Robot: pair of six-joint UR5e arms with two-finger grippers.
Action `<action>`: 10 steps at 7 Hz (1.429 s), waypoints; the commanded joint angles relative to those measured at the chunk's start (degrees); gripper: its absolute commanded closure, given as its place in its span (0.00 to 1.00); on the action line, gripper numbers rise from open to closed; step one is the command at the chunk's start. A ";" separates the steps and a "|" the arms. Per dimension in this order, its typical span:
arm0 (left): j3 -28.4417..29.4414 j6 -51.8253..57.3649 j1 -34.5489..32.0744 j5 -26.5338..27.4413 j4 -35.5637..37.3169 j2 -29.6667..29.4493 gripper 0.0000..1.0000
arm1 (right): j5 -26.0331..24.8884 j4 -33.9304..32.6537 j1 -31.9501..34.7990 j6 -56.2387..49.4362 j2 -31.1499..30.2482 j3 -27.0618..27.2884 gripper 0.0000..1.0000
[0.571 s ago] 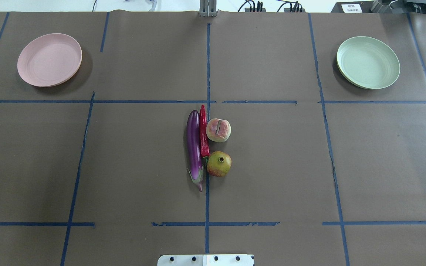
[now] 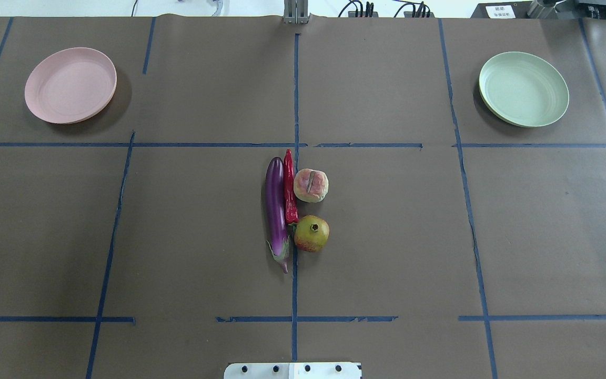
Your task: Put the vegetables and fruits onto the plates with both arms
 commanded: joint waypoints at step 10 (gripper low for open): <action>-0.47 0.10 -0.16 -0.82 -0.78 1.77 0.00 | 4.08 3.67 -5.69 3.49 -0.49 4.14 0.00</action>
